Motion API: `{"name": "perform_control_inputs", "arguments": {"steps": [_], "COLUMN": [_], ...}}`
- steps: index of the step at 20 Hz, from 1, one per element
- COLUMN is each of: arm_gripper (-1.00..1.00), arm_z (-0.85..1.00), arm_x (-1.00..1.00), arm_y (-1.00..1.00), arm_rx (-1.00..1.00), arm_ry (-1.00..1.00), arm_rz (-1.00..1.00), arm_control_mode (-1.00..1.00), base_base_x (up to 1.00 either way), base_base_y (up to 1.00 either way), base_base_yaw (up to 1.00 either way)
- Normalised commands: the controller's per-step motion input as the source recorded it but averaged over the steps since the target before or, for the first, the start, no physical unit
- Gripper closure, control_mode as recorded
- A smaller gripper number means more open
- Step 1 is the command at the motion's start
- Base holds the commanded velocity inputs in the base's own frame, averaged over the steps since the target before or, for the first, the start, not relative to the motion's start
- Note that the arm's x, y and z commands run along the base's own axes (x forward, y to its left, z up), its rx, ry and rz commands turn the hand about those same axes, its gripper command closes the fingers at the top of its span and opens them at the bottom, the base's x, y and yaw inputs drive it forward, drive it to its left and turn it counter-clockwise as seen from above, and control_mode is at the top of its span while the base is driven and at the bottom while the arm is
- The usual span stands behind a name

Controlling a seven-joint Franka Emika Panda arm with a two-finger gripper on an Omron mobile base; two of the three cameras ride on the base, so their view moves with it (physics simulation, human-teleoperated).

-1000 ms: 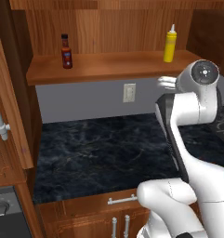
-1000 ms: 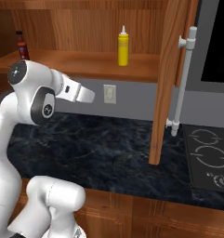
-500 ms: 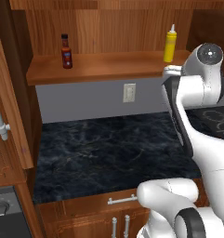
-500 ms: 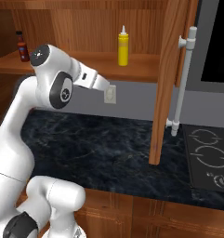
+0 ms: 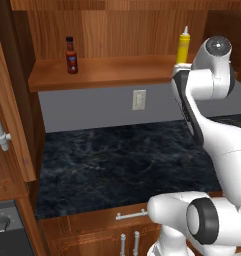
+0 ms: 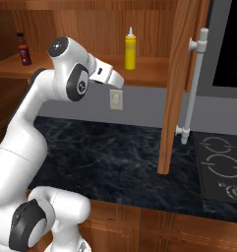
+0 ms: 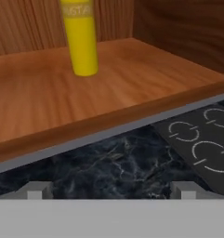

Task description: Take 2 condiments from the cabinet and move them on the counter near the stove.Make sure the condiments are lined up with each other, next to each other.

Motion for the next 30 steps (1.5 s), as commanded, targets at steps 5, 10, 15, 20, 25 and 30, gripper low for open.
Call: {"name": "perform_control_inputs", "arguments": {"steps": [5,10,15,20,25,30], "arm_gripper": [-1.0,-1.0,-1.0,-1.0,-1.0,-1.0], "arm_z": [0.06,0.08,0.26,0.29,0.23,0.07], "arm_x": [0.39,0.37,0.27,0.25,0.21,0.26], "arm_y": [-0.05,-0.05,-0.03,-0.08,-0.12,-0.12], "arm_rx": [0.0,0.0,0.0,0.0,0.0,0.0], "arm_ry": [-0.03,-0.06,-0.02,0.0,0.0,-0.02], "arm_rz": [0.02,0.05,0.06,0.03,0.01,0.01], "arm_control_mode": [-1.0,-1.0,-1.0,-1.0,-1.0,-1.0], "base_base_x": [0.0,0.0,0.0,0.0,0.0,0.0], "base_base_y": [0.0,0.0,0.0,0.0,0.0,0.0], "base_base_yaw": [0.0,0.0,0.0,0.0,0.0,0.0]}}
